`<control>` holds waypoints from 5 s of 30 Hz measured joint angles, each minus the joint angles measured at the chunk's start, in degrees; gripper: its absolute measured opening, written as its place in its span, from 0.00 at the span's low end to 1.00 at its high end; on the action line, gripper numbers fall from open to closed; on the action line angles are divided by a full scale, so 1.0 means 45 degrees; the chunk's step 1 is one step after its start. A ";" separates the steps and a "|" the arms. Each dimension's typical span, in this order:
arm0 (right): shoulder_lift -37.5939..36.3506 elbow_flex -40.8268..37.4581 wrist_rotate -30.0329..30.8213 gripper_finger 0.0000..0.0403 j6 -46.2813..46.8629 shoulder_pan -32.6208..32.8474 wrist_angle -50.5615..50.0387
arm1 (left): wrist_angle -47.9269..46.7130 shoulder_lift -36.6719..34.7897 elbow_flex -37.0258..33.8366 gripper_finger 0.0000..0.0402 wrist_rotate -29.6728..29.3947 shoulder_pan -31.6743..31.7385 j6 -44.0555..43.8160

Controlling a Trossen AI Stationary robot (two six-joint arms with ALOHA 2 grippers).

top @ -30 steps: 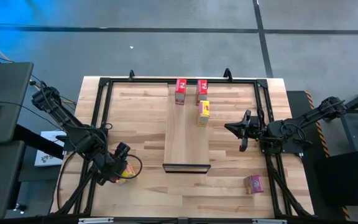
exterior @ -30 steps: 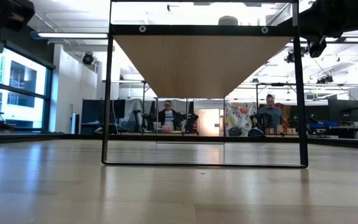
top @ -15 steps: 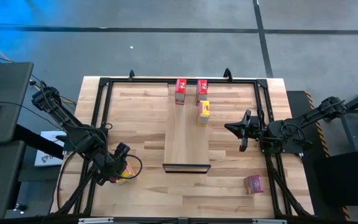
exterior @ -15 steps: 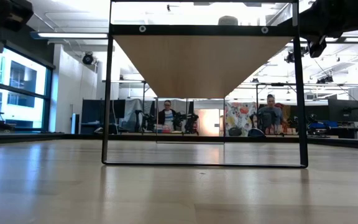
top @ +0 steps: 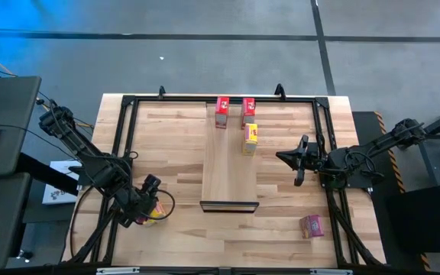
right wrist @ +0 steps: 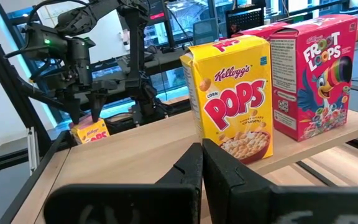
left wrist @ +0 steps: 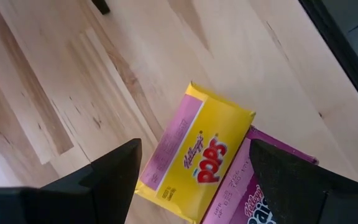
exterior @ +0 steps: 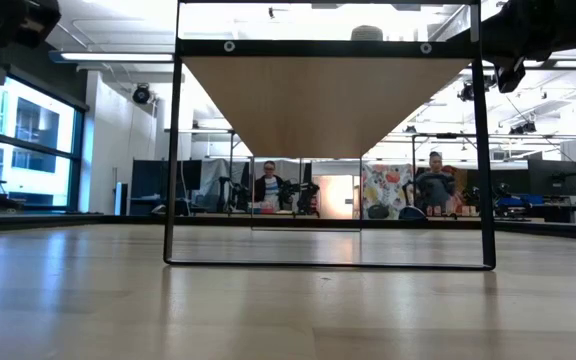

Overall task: Stack cereal on shelf
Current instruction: Put the yellow cereal box on the shelf aligned with the other yellow cereal box

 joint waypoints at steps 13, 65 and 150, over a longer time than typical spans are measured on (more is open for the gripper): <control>0.0005 0.0005 0.0281 0.00 0.0238 0.0004 -0.0287 | 0.0066 0.0010 0.0758 0.72 -0.0817 0.0000 -0.0005; 0.0005 0.0005 0.0373 0.00 0.0709 0.0000 -0.0738 | 0.0330 0.1700 0.0413 0.72 -0.0685 -0.0091 0.2322; 0.0673 0.0005 0.0466 0.00 0.1006 0.0001 -0.0850 | 0.0330 0.3209 0.0447 0.51 0.1214 0.1690 -0.2015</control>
